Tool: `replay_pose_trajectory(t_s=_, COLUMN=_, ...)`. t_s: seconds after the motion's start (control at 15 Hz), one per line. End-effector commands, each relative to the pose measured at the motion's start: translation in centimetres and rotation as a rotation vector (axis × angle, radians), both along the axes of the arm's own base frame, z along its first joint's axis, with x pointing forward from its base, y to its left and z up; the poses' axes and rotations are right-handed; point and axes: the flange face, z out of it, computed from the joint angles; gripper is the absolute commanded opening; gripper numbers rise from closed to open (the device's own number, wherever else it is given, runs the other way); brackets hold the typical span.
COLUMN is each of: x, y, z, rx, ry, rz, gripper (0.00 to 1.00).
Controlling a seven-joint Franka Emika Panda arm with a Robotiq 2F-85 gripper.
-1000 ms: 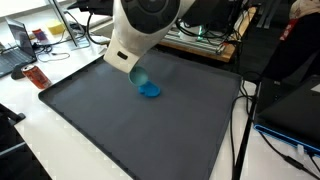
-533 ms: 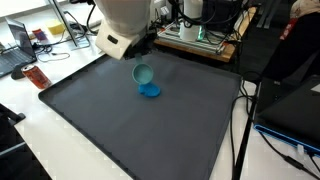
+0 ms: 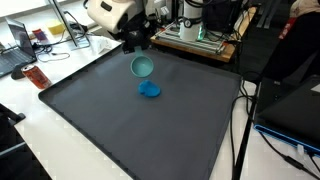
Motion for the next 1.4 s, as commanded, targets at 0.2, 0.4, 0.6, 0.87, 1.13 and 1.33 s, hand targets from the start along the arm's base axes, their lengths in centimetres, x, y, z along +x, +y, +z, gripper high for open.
replay_pose_trajectory(t_s=0.2, x=-6.4, y=-3.4, z=0.6, rx=-0.009, ry=0.016, rz=0.022, gripper=0.35)
replay_pose_trajectory(t_s=0.4, x=-8.3, y=-5.5, z=1.2, rx=0.002, ry=-0.002, rz=0.016, gripper=0.35)
replay_pose_trajectory(t_s=0.6, x=-9.7, y=-7.7, z=1.1, rx=0.114, ry=-0.028, rz=0.048, gripper=0.35)
replay_pose_trajectory(t_s=0.87, x=-10.9, y=-8.4, z=-0.8, rx=0.314, ry=-0.048, rz=0.080, gripper=0.35)
replay_pose_trajectory(t_s=1.13, x=-10.0, y=-8.3, z=-2.0, rx=0.325, ry=-0.035, rz=0.053, gripper=0.60)
replay_pose_trajectory(t_s=1.33, x=-10.0, y=-8.3, z=-1.9, rx=0.333, ry=-0.036, rz=0.052, gripper=0.60)
